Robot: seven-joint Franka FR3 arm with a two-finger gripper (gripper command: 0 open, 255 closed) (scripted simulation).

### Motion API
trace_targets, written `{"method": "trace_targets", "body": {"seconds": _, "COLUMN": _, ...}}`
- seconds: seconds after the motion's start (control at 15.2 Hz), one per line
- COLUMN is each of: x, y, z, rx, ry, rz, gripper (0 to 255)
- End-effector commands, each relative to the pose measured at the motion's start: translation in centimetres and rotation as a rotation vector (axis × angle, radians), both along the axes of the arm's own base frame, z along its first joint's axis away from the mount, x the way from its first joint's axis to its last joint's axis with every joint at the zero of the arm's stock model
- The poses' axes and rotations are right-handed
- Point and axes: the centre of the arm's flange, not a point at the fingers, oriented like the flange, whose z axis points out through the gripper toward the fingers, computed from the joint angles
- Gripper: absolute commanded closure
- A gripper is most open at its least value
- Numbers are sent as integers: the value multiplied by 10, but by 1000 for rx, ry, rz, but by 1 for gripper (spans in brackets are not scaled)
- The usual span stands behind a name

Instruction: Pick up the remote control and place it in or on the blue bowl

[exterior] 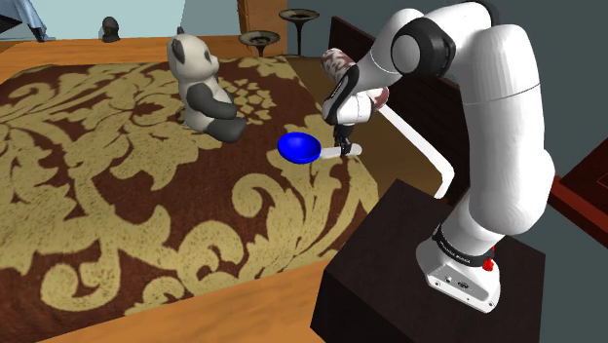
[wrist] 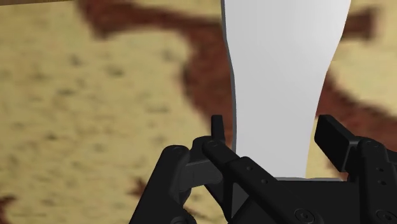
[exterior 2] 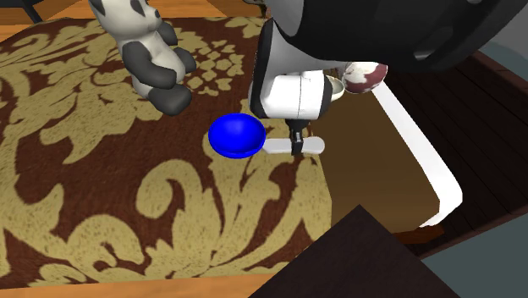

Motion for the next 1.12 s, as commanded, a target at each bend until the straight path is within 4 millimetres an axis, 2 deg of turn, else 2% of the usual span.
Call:
{"method": "trace_targets", "body": {"seconds": 0.0, "x": 1, "y": 0, "z": 10, "rx": 0, "ry": 0, "rz": 0, "gripper": 255}}
{"method": "trace_targets", "body": {"seconds": 1.06, "x": 1, "y": 0, "z": 94, "rx": 0, "ry": 0, "rz": 0, "gripper": 255}}
